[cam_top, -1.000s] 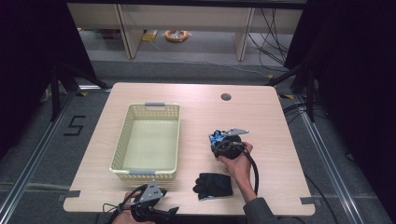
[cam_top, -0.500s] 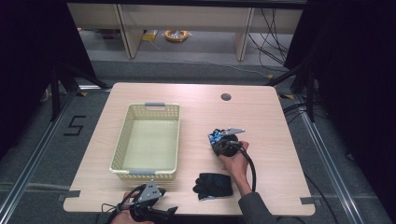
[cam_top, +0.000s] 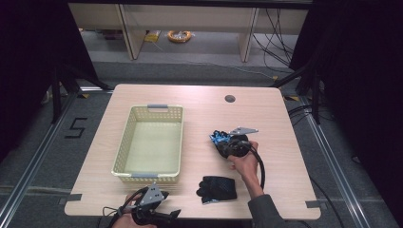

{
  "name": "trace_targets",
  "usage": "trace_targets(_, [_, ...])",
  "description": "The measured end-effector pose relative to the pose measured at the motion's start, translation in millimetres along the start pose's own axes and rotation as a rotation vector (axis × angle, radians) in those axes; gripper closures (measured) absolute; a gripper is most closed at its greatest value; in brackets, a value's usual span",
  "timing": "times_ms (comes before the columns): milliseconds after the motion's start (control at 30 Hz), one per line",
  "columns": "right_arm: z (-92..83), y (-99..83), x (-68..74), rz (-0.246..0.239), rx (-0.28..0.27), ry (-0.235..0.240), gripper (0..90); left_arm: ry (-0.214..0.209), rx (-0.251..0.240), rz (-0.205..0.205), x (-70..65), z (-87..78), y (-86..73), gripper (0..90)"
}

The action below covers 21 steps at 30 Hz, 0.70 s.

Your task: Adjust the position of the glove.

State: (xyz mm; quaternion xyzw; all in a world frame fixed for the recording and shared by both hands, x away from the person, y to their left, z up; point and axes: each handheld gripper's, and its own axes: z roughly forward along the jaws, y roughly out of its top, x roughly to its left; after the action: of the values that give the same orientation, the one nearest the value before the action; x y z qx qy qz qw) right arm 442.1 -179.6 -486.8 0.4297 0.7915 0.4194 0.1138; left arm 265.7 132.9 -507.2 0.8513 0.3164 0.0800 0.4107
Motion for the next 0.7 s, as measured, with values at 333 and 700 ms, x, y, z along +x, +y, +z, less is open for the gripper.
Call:
trace_targets(333, [-44.7, 6.5, 5.5, -0.062, -0.095, 0.111, 87.7, 0.004, -0.002, -0.014, 1.8, 0.2, -0.2, 27.2])
trace_targets(700, [-80.3, -11.6, 33.4, -0.137, -0.106, 0.218, 87.7, 0.015, -0.016, -0.020, 3.4, -0.3, 0.0, 27.2])
